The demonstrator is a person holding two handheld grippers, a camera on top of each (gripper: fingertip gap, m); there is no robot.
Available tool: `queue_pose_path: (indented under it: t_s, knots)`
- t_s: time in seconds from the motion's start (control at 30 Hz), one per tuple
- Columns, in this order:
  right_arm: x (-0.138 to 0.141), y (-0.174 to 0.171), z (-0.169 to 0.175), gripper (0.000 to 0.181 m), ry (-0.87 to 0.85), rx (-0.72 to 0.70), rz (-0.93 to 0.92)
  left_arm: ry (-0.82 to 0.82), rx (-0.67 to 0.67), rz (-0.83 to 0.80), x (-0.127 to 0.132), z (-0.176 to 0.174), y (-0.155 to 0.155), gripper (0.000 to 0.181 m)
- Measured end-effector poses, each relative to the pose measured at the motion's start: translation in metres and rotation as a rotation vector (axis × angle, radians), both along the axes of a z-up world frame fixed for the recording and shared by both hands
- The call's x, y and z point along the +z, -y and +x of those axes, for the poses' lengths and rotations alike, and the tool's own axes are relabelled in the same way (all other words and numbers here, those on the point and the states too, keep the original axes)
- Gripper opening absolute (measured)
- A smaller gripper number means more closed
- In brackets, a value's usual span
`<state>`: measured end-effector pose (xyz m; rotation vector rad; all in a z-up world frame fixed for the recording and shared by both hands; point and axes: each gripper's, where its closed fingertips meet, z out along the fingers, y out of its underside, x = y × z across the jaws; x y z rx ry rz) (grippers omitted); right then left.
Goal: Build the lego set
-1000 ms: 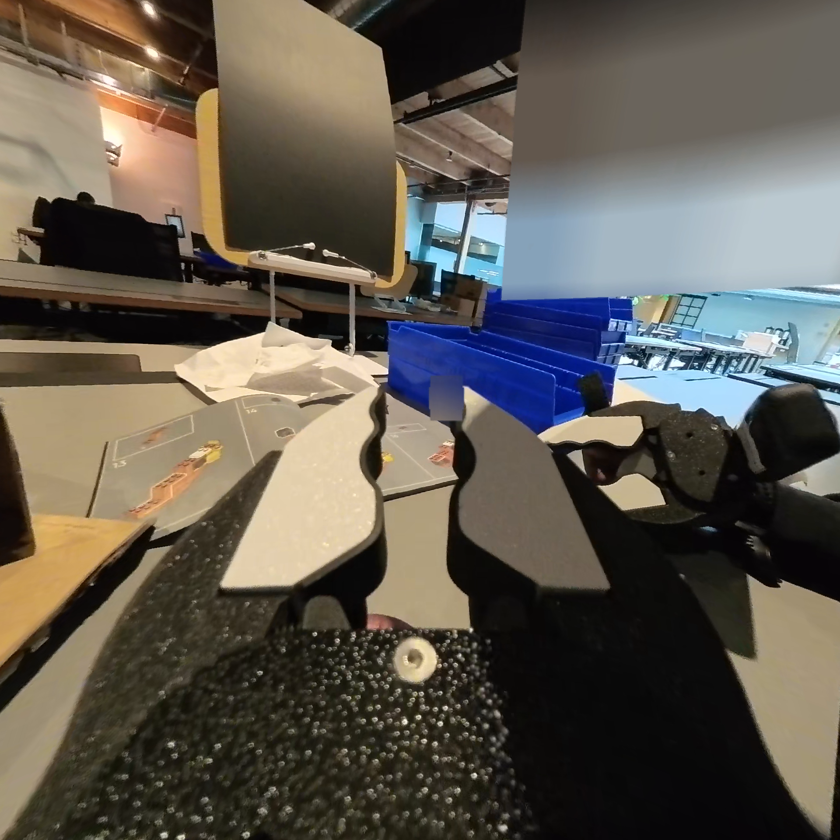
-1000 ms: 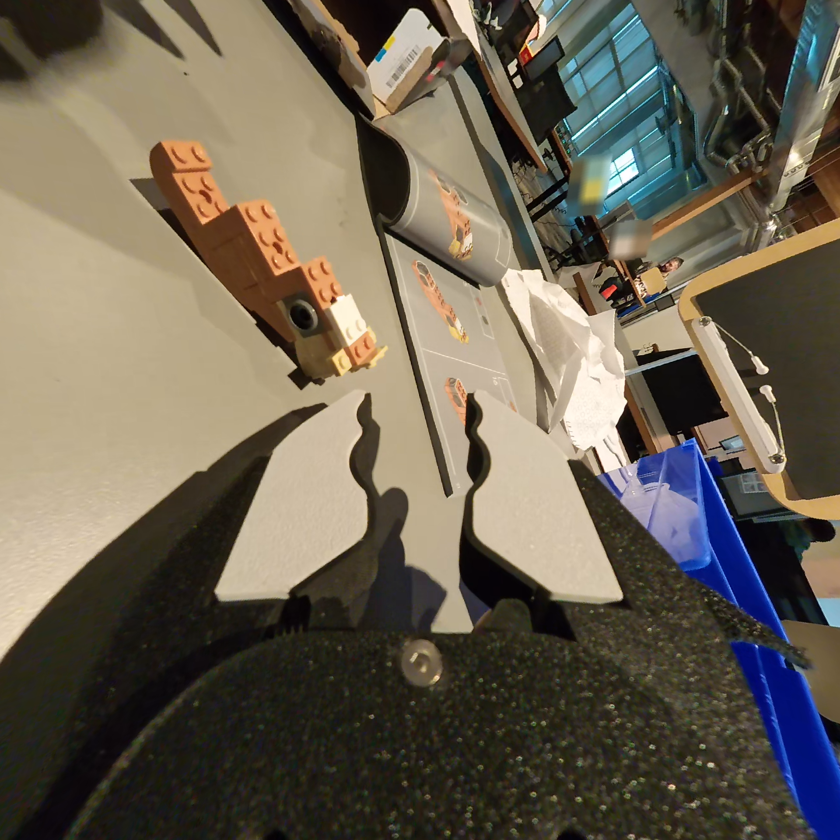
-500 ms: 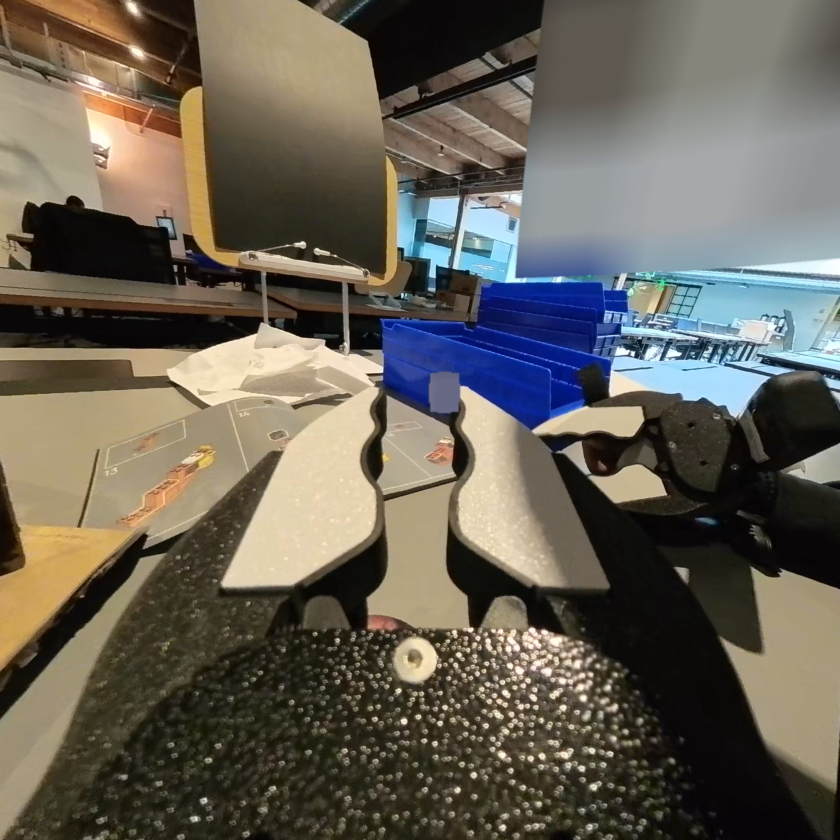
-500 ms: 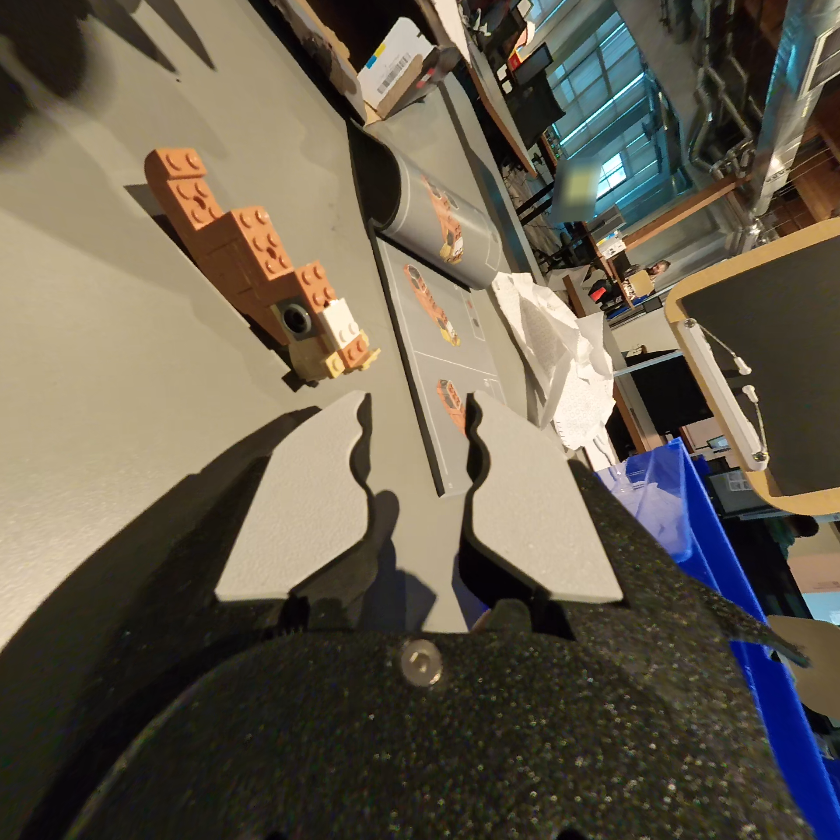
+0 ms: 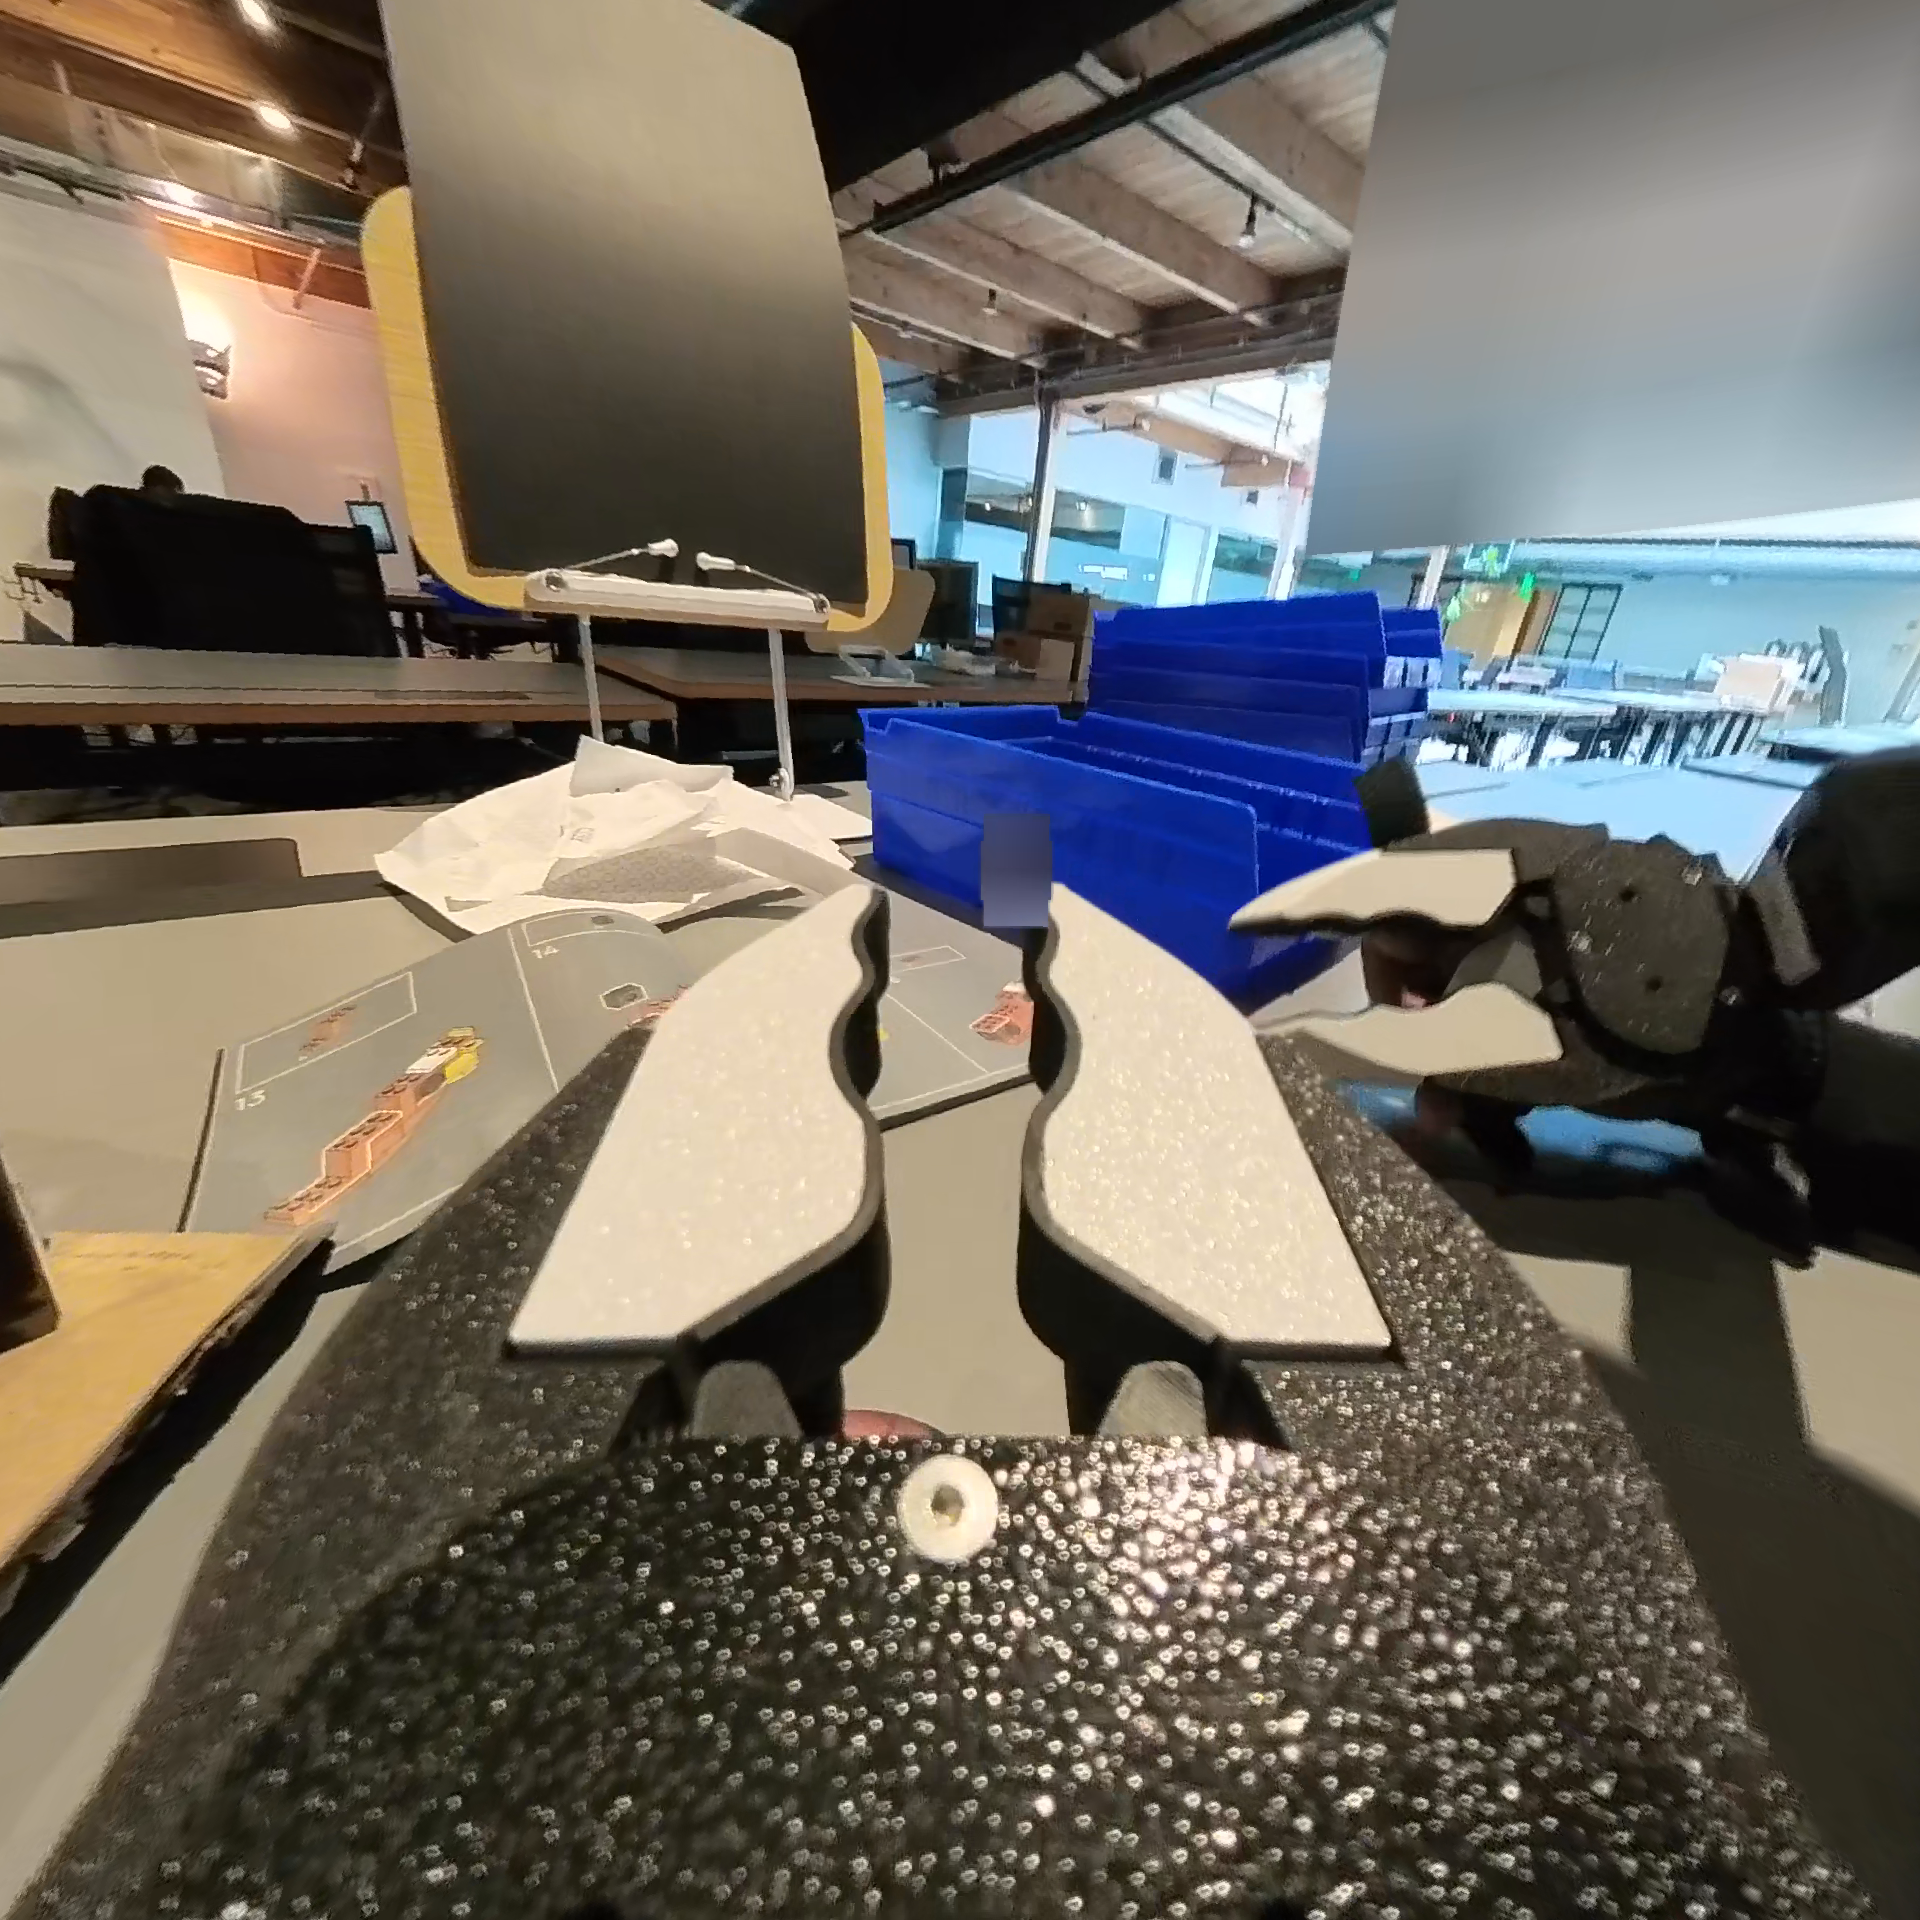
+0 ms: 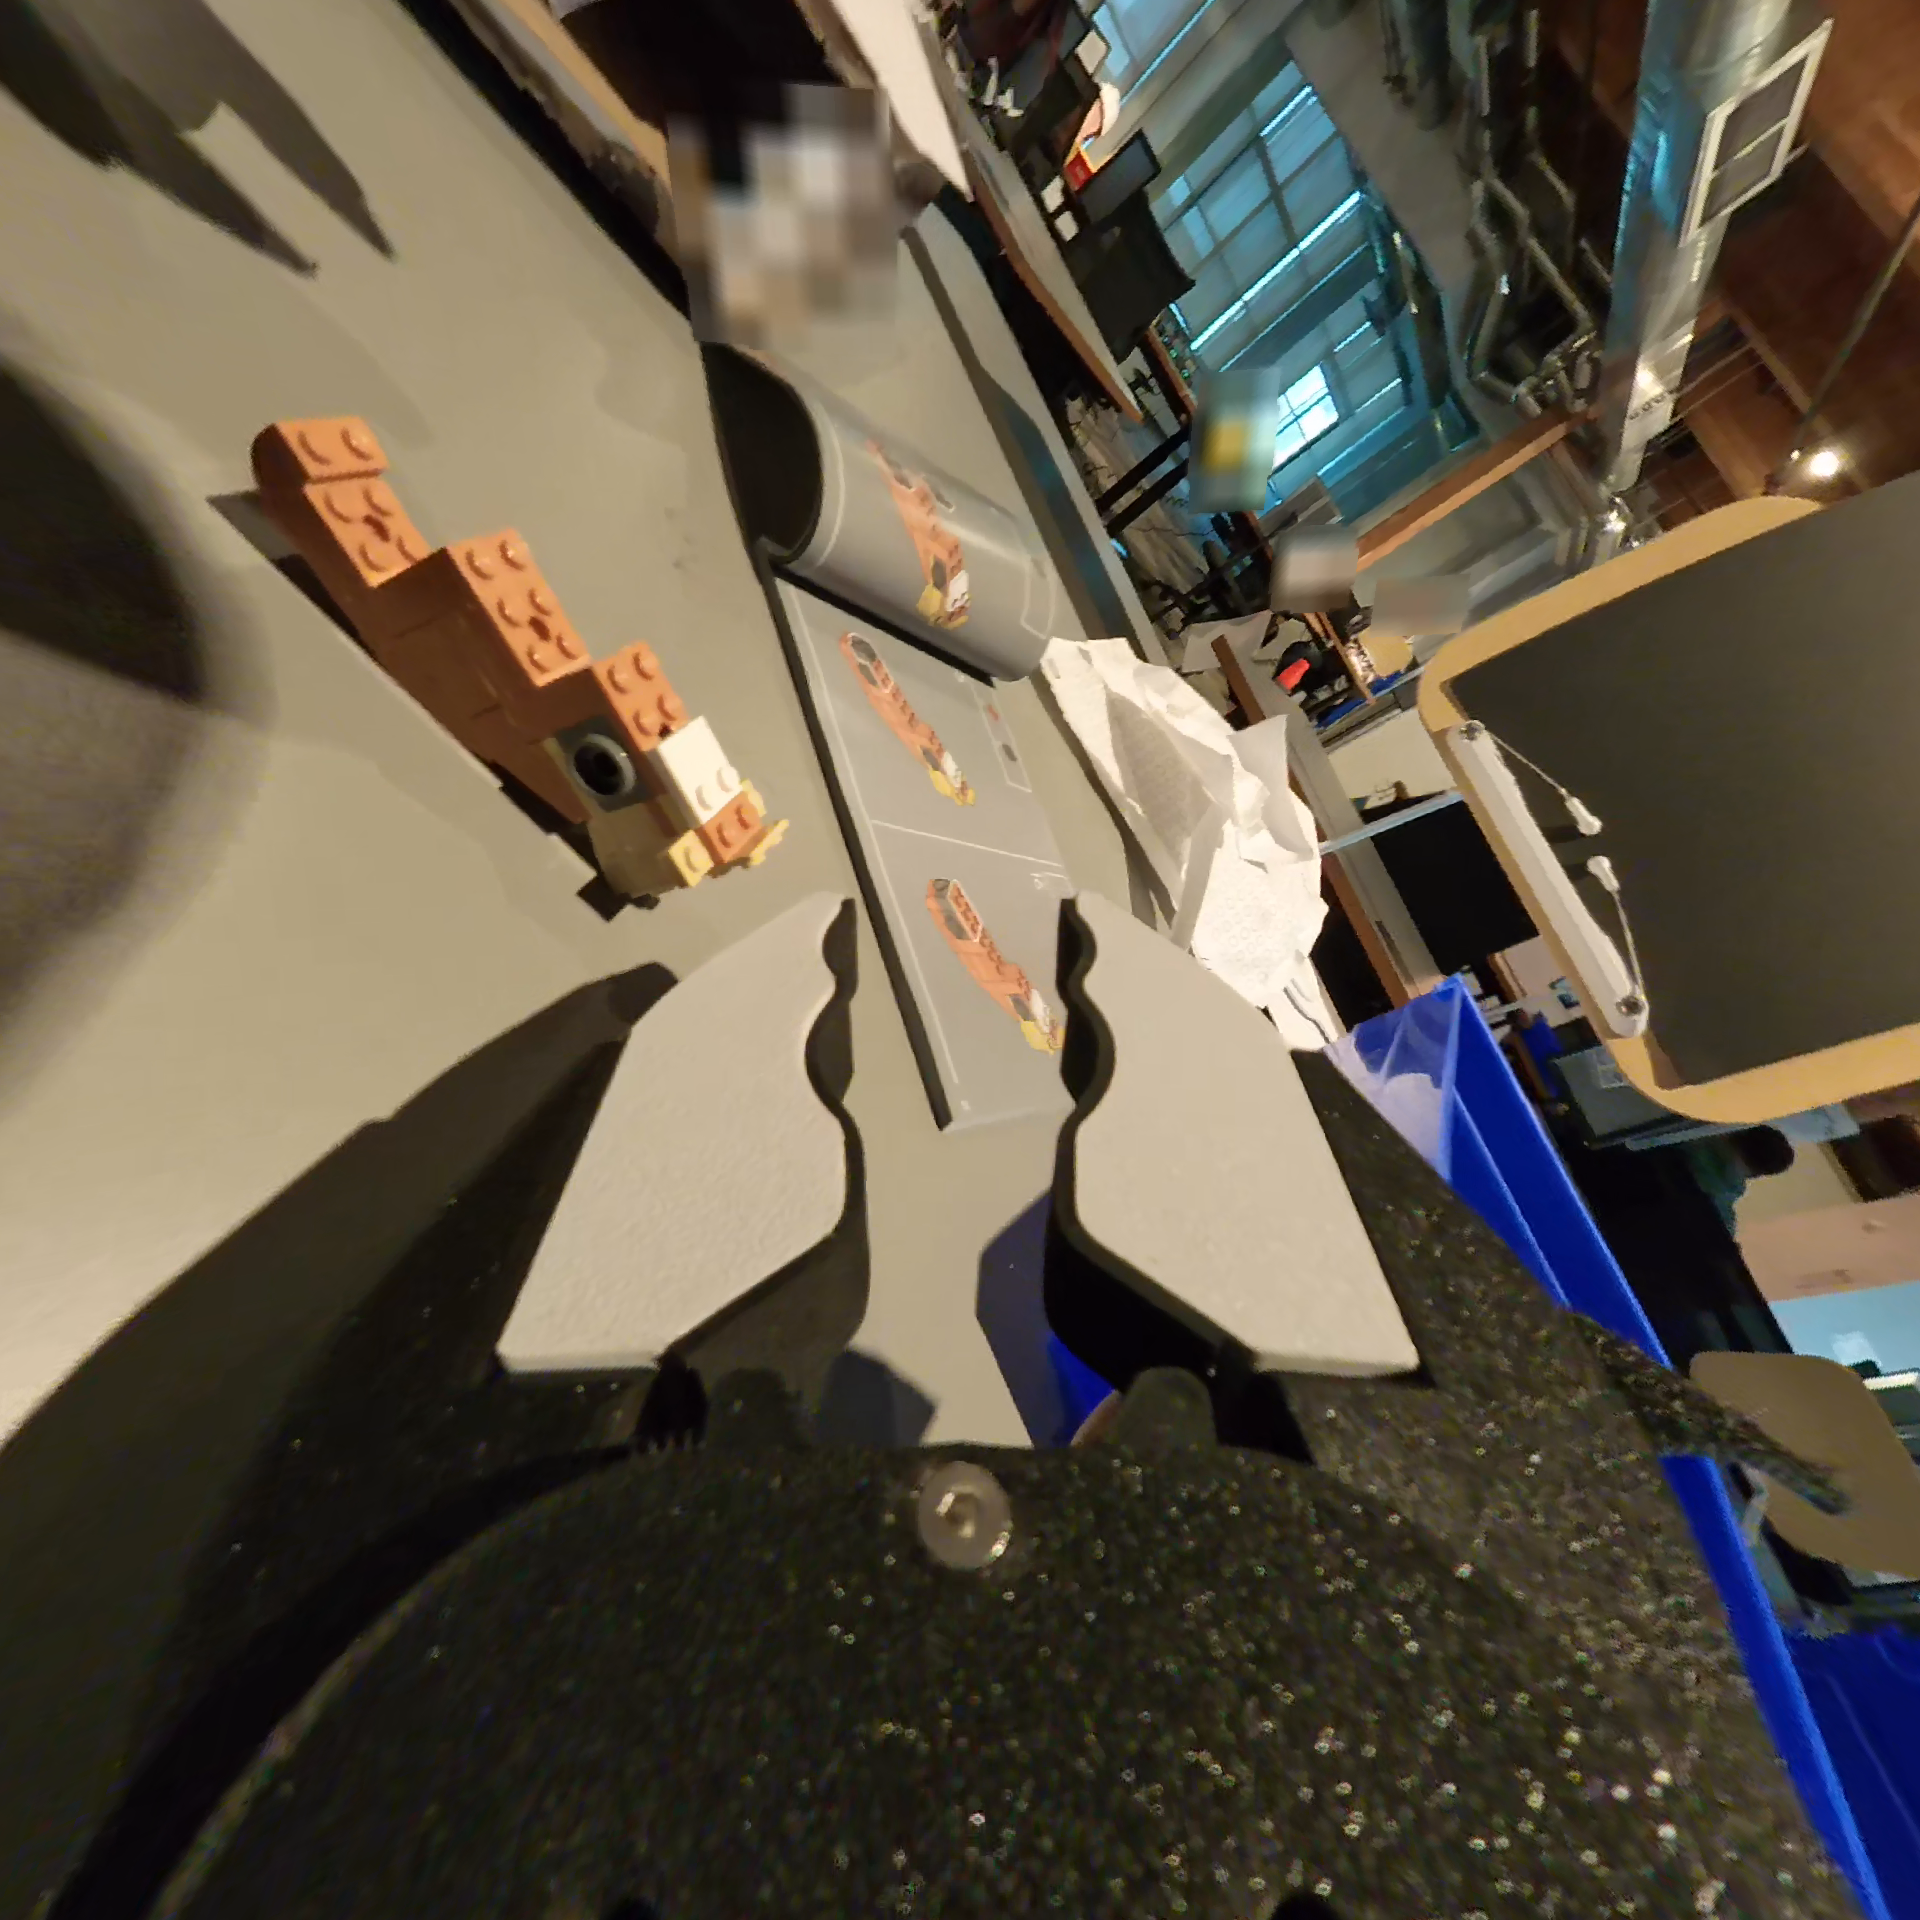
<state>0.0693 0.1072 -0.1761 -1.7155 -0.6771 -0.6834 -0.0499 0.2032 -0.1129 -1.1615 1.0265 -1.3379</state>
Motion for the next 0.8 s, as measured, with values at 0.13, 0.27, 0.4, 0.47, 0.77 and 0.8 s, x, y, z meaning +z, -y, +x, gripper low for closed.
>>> queue_pose_path:
  t_s: [0.13,0.27,0.4,0.47,0.77,0.8]
  knots:
    - [0.004,0.002,0.004,0.034,-0.058,-0.028,0.01,-0.023,-0.005,0.005,-0.003,0.003,0.001,0.023]
    - [0.005,0.003,0.009,0.033,-0.119,-0.051,0.012,-0.036,0.006,0.002,-0.004,0.006,-0.001,0.023]
    - [0.004,0.003,0.012,0.033,-0.174,-0.06,0.008,-0.047,0.017,0.035,-0.005,0.007,0.002,0.022]
    - [0.002,0.002,0.013,0.033,-0.196,-0.065,-0.001,-0.053,0.022,0.063,-0.005,0.007,0.005,0.021]
    - [-0.001,0.0,0.012,0.033,-0.243,-0.06,-0.01,-0.083,0.017,0.143,-0.009,0.011,0.014,0.019]
    - [0.0,0.001,0.013,0.033,-0.249,-0.058,-0.003,-0.082,0.017,0.141,-0.009,0.011,0.014,0.019]
